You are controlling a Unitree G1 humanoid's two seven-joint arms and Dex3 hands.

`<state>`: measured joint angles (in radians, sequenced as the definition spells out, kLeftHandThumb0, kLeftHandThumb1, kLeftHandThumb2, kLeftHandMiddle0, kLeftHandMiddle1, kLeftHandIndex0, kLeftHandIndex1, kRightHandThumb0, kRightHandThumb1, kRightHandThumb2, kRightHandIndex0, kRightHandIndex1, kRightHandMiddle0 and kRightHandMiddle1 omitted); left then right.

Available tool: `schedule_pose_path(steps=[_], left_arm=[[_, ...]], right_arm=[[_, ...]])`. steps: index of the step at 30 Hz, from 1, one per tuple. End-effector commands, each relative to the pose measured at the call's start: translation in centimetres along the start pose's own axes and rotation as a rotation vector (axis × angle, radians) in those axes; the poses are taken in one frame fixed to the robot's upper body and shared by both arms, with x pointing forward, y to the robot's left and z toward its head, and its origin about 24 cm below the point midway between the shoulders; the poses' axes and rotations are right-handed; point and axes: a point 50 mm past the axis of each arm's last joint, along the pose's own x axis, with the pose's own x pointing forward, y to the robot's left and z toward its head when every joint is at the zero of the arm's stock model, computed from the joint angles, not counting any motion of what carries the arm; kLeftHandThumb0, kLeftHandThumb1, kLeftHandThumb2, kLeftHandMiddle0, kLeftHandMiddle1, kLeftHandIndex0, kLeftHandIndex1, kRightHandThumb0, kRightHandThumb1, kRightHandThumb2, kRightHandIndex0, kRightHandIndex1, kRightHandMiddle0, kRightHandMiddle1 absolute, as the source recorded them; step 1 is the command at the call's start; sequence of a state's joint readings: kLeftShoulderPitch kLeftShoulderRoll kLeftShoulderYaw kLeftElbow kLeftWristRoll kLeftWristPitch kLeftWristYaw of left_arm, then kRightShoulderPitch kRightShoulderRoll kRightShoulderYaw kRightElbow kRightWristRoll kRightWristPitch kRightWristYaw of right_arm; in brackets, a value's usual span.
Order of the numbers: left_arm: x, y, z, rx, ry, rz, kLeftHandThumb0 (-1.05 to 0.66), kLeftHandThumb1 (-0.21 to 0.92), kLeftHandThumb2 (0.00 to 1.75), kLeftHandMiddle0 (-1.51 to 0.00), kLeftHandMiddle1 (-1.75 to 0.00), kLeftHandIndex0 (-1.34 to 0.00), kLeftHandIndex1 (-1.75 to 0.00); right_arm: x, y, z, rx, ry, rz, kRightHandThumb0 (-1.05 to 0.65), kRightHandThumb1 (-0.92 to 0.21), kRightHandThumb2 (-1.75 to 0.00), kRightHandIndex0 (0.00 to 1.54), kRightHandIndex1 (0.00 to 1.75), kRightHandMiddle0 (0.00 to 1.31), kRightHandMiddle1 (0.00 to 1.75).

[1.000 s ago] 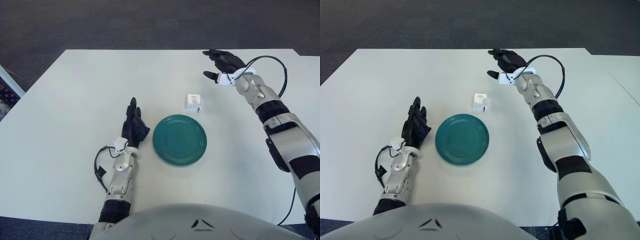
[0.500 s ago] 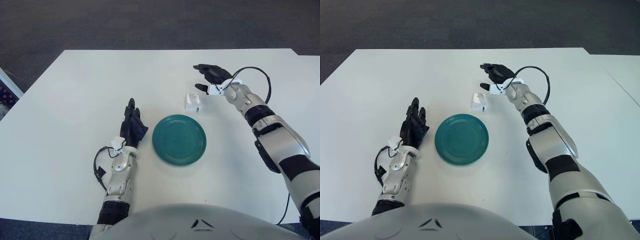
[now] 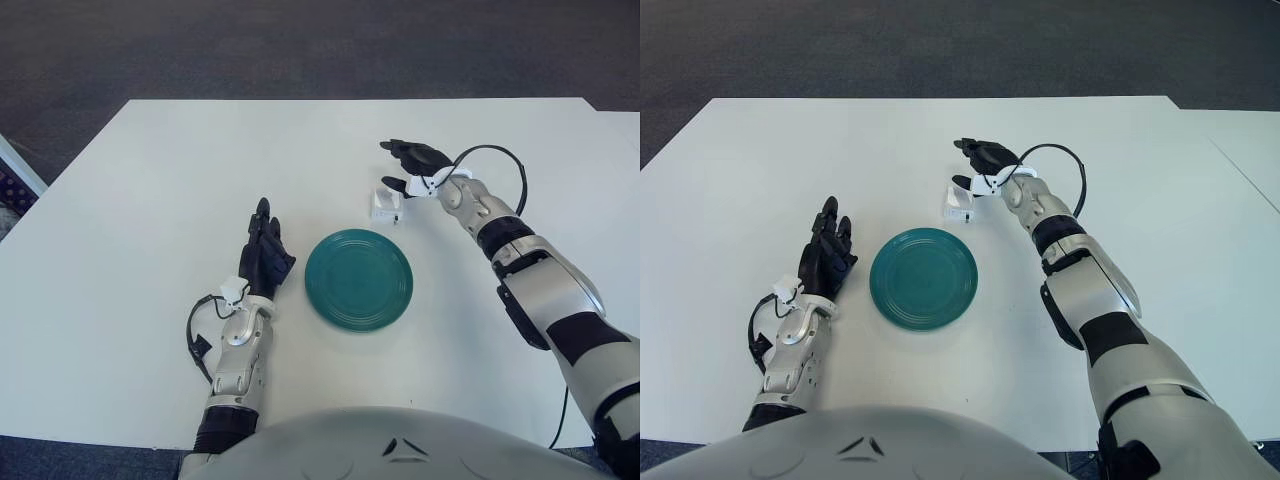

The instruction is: Put the charger into the plate.

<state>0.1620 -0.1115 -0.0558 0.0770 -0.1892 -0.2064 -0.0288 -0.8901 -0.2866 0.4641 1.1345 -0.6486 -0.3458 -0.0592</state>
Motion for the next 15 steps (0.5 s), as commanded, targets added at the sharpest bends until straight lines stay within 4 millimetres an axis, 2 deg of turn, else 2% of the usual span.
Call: schedule_pose_path(steps=[1,15], left_arm=[[-0.7,0.1,-1.2,-0.019,0.063,0.028,-1.05,0.92,1.19,0.0,0.0,0.0,0.0],[-0.6,-0.1,-0.9,-0.025,0.102,0.047,-1.05,0.92,1.2,0.0,0.0,0.0,0.0]], right_arm=[[0.0,0.5,-0.1,0.007,0.014,0.017,-1.05,-0.92,-0.87,0.02,0.0,0.0,0.26],[-0.3,1.9,0.0,-0.05,0.003,0.067,-1.05,-0.92,-0.9,0.03,0.0,0.0,0.23]])
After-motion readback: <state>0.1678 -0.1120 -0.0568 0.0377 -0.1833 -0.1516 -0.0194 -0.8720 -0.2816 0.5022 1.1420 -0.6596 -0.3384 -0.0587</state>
